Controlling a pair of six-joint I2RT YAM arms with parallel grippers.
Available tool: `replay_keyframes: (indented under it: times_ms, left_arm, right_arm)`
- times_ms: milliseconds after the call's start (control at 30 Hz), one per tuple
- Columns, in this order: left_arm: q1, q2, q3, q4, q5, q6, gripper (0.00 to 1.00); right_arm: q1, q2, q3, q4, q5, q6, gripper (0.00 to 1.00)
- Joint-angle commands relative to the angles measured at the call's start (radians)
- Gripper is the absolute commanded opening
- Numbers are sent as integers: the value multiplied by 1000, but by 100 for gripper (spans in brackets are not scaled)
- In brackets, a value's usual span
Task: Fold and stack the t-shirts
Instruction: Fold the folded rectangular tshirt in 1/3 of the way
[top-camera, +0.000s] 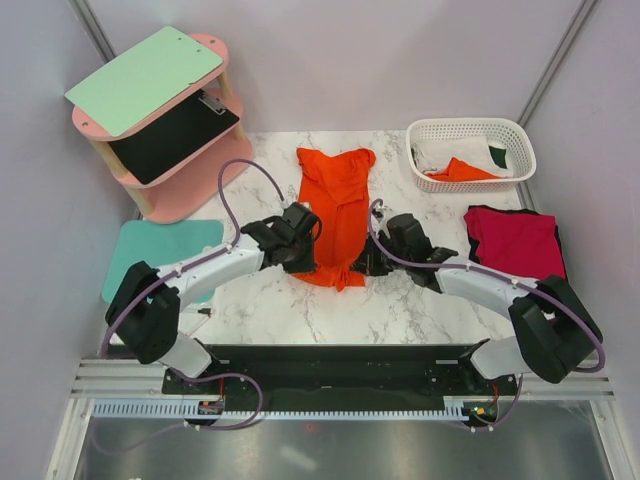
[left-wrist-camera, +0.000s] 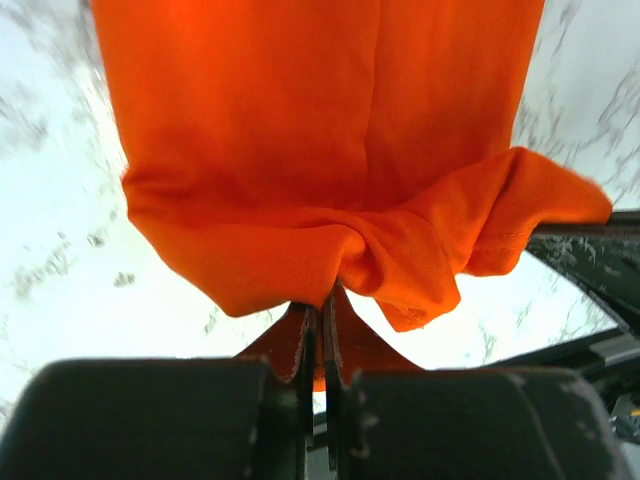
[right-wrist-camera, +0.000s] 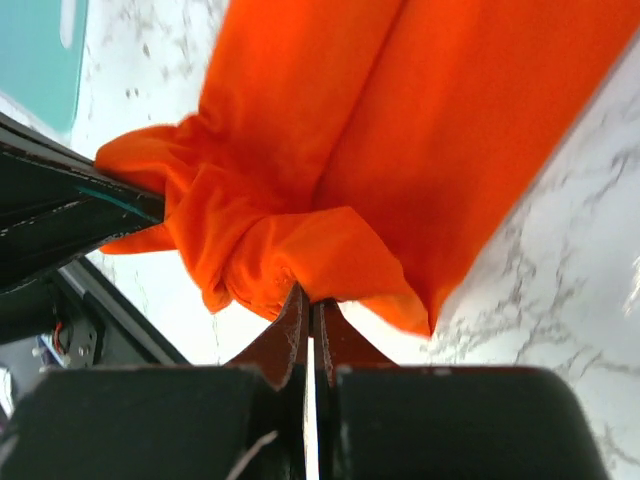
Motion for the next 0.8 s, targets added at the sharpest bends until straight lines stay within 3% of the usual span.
replay_keyframes:
  times_ms: [0, 700, 767]
  left_arm:
    - [58, 44, 117, -9, -40, 111, 2]
    - [256, 504, 597, -19, 124, 313, 2]
    - [279, 543, 657, -20, 159, 336, 26]
  right_arm:
    - [-5, 44, 123, 24, 87, -71, 0]
    - [-130, 429, 447, 50, 192, -104, 2]
    - [-144, 484, 496, 55, 222, -88, 7]
